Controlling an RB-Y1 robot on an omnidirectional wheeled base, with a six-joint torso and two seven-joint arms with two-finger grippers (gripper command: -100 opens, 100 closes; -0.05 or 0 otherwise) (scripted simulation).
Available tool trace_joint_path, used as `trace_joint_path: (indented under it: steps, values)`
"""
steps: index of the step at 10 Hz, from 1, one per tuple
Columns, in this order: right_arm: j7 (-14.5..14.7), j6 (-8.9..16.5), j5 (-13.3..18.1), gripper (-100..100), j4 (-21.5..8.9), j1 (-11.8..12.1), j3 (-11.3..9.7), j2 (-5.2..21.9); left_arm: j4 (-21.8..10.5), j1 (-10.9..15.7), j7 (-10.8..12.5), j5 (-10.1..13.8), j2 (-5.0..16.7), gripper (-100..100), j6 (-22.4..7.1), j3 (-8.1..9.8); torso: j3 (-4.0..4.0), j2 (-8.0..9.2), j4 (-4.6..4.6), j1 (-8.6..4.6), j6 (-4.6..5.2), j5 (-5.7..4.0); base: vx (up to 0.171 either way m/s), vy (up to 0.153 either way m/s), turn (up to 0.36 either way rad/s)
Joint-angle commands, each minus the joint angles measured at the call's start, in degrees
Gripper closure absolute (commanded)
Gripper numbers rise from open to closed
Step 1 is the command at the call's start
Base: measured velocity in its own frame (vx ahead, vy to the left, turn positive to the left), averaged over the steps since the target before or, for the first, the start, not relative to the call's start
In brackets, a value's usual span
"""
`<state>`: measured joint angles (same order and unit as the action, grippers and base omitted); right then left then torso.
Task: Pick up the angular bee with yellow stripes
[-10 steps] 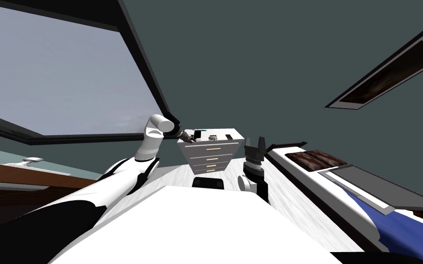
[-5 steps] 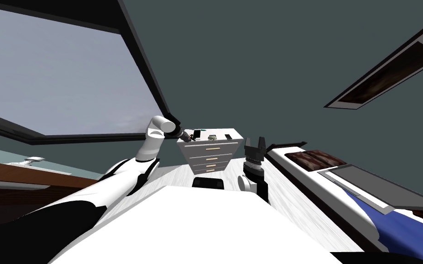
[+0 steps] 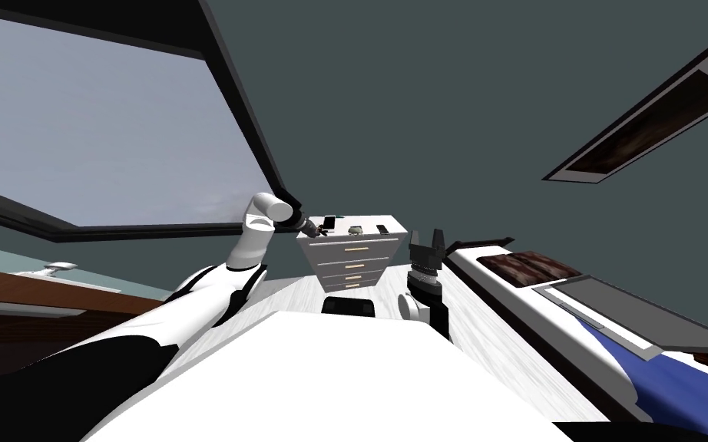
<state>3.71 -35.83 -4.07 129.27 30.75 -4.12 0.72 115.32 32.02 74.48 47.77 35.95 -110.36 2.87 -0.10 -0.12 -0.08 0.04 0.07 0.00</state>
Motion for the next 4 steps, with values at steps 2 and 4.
trace_joint_path:
  steps: [2,4]
  values:
    - [0.0,0.0,0.0,0,0.0,0.0,0.0,0.0,2.5,0.7,2.3,1.6,0.4,100,-2.8,0.45,-0.01,-0.01,-0.01,0.06,0.00,0.02,0.014,0.030,0.005]
    - [0.0,0.0,0.0,0,0.0,0.0,0.0,0.0,1.7,0.8,1.8,1.2,0.3,0,-2.1,0.30,-0.03,-0.01,-0.04,0.02,0.02,0.03,0.002,0.005,0.001]
